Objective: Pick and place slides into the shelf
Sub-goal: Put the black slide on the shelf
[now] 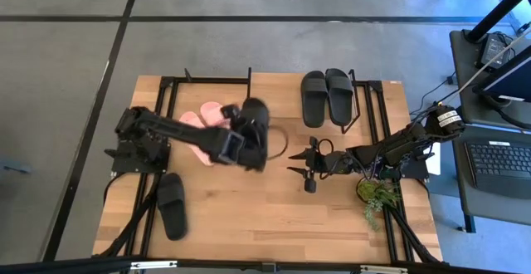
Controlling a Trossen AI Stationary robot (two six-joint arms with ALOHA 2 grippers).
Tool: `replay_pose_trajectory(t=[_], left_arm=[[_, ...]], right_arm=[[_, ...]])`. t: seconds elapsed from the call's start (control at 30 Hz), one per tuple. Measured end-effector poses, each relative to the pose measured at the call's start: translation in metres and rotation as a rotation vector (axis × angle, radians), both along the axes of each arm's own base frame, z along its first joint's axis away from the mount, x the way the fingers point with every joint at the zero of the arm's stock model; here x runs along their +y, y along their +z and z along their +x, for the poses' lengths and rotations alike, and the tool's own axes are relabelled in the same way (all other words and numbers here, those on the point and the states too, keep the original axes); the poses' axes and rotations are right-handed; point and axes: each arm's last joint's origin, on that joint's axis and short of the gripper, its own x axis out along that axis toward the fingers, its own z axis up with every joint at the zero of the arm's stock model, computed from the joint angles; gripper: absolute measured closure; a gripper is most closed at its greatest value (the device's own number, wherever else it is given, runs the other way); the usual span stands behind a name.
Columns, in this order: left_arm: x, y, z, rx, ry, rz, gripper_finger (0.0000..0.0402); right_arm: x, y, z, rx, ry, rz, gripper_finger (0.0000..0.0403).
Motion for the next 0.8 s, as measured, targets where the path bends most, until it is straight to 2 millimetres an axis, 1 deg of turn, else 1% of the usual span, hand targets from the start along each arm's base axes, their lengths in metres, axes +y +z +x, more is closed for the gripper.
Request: replay_pose_trajectory(t=[0.1, 0.23, 0.33, 0.47, 0.63, 0.8], left_arm=[[0.023, 0.011, 0.016, -0.032, -0.012, 0.025, 0.0399], [0.051, 0.021, 0.033, -0.061, -0.044, 0.052, 0.0399], [0.069, 0.027, 0.041, -0.107, -0.072, 0.036, 0.0399], [0.089, 0.031, 0.044, -0.153, -0.065, 0.03, 0.0399], [0.106, 0.028, 0.044, -0.179, -0.052, 0.005, 0.0399], [0.117, 0.013, 0.049, -0.14, -0.03, -0.005, 0.0399]], right_arm=[[0.0, 0.0, 0.0, 0.0, -0.004, 0.011, 0.0241], [0.0, 0.0, 0.0, 0.0, -0.01, 0.027, 0.0241], [0.0, -0.001, 0.0, 0.001, -0.017, 0.048, 0.0241], [0.0, -0.001, 0.0, 0.0, -0.017, 0.049, 0.0241], [0.0, -0.001, 0.0, 0.001, -0.017, 0.048, 0.0241], [0.0, -0.001, 0.0, 0.001, -0.016, 0.046, 0.0241]])
